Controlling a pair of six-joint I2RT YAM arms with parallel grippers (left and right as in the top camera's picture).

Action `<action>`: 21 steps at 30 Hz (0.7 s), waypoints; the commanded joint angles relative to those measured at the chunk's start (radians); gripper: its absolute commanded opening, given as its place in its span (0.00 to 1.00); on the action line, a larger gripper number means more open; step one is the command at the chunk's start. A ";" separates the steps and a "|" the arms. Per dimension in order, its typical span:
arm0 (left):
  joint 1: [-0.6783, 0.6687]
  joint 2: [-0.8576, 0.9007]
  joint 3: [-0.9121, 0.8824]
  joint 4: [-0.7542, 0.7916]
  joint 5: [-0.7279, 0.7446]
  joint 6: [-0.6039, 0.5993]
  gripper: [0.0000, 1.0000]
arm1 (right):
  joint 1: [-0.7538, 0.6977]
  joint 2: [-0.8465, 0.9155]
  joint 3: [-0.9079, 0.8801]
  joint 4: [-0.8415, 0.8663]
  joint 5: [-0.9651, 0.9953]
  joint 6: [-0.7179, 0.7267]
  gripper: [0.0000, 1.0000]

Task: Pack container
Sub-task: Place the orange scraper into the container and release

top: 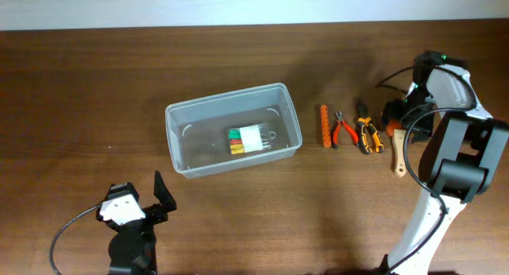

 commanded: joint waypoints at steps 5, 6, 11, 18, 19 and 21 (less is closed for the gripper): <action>-0.004 -0.005 -0.004 -0.001 -0.004 0.009 0.99 | -0.006 0.012 -0.032 0.011 0.014 0.003 0.61; -0.004 -0.005 -0.004 -0.001 -0.003 0.009 0.99 | -0.006 0.012 -0.032 0.015 0.014 0.004 0.56; -0.004 -0.005 -0.004 -0.001 -0.003 0.009 0.99 | -0.006 0.012 -0.032 0.041 0.013 0.003 0.36; -0.004 -0.005 -0.004 -0.001 -0.004 0.009 0.99 | -0.006 0.012 -0.031 0.058 0.011 0.003 0.22; -0.004 -0.005 -0.004 -0.001 -0.003 0.009 0.99 | -0.006 0.012 -0.028 0.056 0.011 0.003 0.22; -0.004 -0.005 -0.004 -0.001 -0.004 0.009 0.99 | -0.006 0.008 -0.012 0.047 0.011 0.003 0.22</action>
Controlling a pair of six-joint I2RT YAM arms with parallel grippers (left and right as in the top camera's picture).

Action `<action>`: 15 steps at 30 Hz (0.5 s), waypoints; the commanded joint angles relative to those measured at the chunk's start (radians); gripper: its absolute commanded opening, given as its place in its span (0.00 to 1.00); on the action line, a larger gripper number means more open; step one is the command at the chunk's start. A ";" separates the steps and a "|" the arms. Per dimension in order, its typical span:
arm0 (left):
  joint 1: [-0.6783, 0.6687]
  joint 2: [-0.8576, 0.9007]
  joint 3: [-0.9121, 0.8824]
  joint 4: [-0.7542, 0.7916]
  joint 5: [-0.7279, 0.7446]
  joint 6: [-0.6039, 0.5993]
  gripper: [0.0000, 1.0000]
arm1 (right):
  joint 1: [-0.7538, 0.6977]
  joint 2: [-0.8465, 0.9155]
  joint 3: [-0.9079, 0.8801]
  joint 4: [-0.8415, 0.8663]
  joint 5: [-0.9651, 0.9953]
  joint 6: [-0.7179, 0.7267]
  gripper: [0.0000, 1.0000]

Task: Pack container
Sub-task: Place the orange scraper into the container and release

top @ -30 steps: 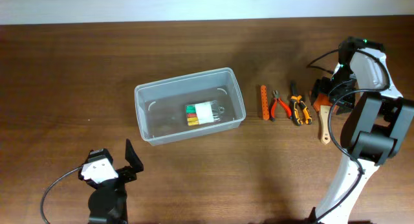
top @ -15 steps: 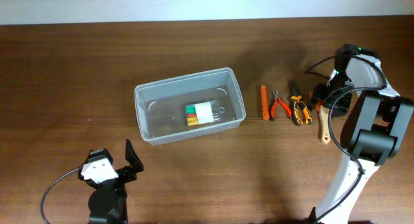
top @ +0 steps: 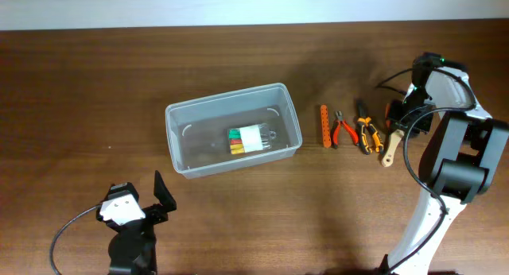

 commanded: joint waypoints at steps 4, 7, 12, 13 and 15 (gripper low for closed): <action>-0.004 -0.005 -0.004 -0.001 -0.004 0.009 0.99 | -0.002 -0.022 0.066 -0.031 -0.001 0.003 0.21; -0.004 -0.005 -0.004 -0.001 -0.004 0.009 0.99 | 0.012 -0.082 0.130 -0.068 -0.024 0.002 0.21; -0.004 -0.005 -0.004 -0.001 -0.003 0.009 0.99 | 0.084 -0.217 0.253 -0.127 -0.098 -0.039 0.21; -0.004 -0.005 -0.004 -0.001 -0.004 0.009 0.99 | 0.102 -0.239 0.274 -0.137 -0.114 -0.051 0.21; -0.004 -0.005 -0.004 -0.001 -0.003 0.009 0.99 | 0.171 -0.297 0.327 -0.160 -0.151 -0.091 0.18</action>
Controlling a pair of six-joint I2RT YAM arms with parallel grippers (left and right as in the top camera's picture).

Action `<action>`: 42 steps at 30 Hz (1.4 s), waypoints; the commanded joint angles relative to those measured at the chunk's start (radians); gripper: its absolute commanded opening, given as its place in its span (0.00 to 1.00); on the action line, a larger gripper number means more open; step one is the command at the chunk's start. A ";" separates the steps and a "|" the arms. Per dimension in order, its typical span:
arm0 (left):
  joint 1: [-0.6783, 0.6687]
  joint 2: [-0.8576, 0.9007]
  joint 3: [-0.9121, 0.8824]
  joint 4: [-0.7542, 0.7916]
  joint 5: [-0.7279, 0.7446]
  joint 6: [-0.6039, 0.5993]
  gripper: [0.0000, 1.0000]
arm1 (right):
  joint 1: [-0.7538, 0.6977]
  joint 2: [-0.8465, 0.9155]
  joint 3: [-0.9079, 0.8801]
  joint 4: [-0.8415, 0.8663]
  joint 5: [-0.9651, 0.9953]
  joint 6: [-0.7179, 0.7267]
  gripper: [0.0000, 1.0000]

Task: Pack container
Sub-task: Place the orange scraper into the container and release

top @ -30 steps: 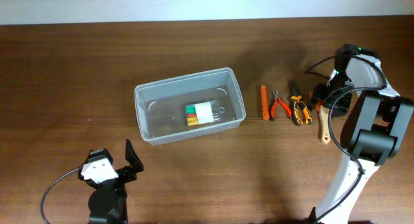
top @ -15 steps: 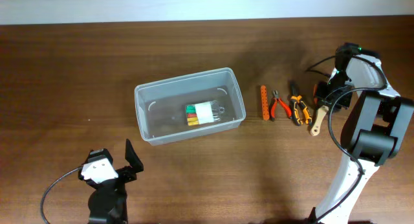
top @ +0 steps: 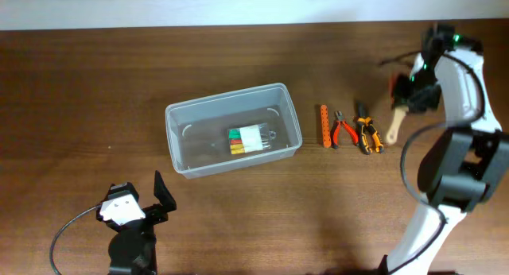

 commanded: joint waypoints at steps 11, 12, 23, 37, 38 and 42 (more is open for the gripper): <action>-0.004 -0.005 -0.004 -0.001 -0.004 0.009 0.99 | 0.674 -0.217 0.119 -0.043 -0.212 -0.637 0.04; -0.004 -0.005 -0.004 -0.001 -0.004 0.009 0.99 | 0.711 -0.205 0.114 -0.039 -0.197 -0.703 0.04; -0.004 -0.005 -0.004 -0.001 -0.003 0.009 0.99 | 0.839 0.050 0.081 0.070 -0.109 -1.305 0.04; -0.004 -0.005 -0.004 -0.001 -0.003 0.009 0.99 | 0.814 0.126 0.123 0.353 -0.078 -1.218 0.98; -0.004 -0.005 -0.004 -0.001 -0.003 0.009 0.99 | 0.816 0.112 0.140 0.341 -0.071 -1.177 0.98; -0.004 -0.005 -0.004 -0.001 -0.004 0.009 0.99 | 0.815 0.030 0.238 0.243 -0.071 -1.014 0.98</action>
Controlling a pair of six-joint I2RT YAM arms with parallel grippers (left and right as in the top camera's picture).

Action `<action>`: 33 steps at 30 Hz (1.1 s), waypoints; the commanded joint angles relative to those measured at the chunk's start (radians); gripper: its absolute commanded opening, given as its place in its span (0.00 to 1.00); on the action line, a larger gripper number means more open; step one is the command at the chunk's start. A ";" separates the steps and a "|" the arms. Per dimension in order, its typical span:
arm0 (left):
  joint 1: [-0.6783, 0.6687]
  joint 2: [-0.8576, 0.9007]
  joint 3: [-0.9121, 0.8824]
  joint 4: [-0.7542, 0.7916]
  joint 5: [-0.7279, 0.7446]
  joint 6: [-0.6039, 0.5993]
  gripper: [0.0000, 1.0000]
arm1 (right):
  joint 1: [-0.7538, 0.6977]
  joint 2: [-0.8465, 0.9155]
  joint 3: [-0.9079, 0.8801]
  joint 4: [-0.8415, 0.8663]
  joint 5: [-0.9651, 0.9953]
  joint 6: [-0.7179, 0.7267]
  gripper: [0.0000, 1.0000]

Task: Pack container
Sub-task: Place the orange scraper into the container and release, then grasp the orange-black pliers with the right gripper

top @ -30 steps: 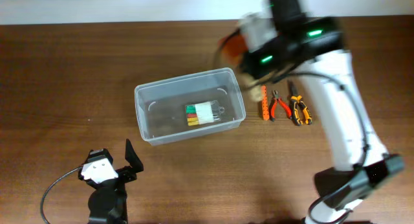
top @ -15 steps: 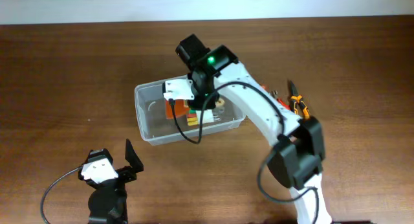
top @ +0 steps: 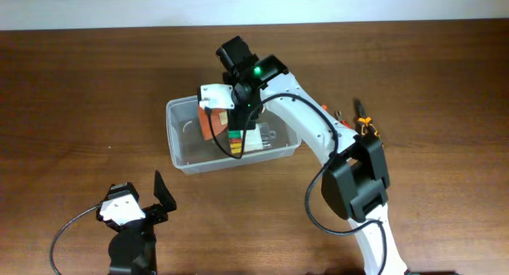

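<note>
A clear plastic container (top: 179, 160) stands mid-table with a pack of coloured markers (top: 253, 140) lying in it. My right arm reaches across the container, and my right gripper (top: 219, 122) hangs over its left half, shut on a tool with an orange head (top: 210, 126) and a pale wooden handle (top: 226, 146). The tool tilts down into the box; whether it touches the floor cannot be told. My left gripper (top: 163, 192) rests open at the front left, away from the container.
Orange-and-black pliers (top: 367, 129) lie to the right of the container, partly behind my right arm. The arm hides the other small tools there. The right arm's base (top: 358, 183) stands at the front right. A pale wall edge runs along the table's back.
My right gripper, which held the wooden-handled tool up at the far right of the table, is now over the left half of the container with the tool still in it. The left arm has not moved.
The wooden-handled tool lay at the far right beside the pliers, with my right gripper at its head. Then it was skewed, then lifted off the table in the gripper. Now it hangs over the container that holds the markers.
</note>
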 commanded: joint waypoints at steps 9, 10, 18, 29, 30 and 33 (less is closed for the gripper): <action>-0.004 -0.005 -0.004 -0.001 -0.004 0.009 0.99 | -0.069 -0.318 0.333 -0.347 0.397 0.641 0.98; -0.004 -0.005 -0.004 -0.001 -0.004 0.009 0.99 | -0.100 -0.326 0.333 -0.366 0.407 0.686 0.98; -0.004 -0.005 -0.004 -0.001 -0.003 0.009 0.99 | -0.496 -0.286 0.218 -0.467 0.215 1.106 0.98; -0.004 -0.005 -0.004 -0.001 -0.004 0.009 0.99 | -0.769 -0.164 -0.324 -0.246 0.071 1.059 0.94; -0.004 -0.005 -0.004 -0.001 -0.003 0.009 0.99 | -0.779 -0.160 -0.348 -0.224 0.070 1.048 0.93; -0.004 -0.005 -0.004 -0.001 -0.003 0.009 0.99 | -0.805 -0.155 -0.404 -0.187 0.071 0.975 0.86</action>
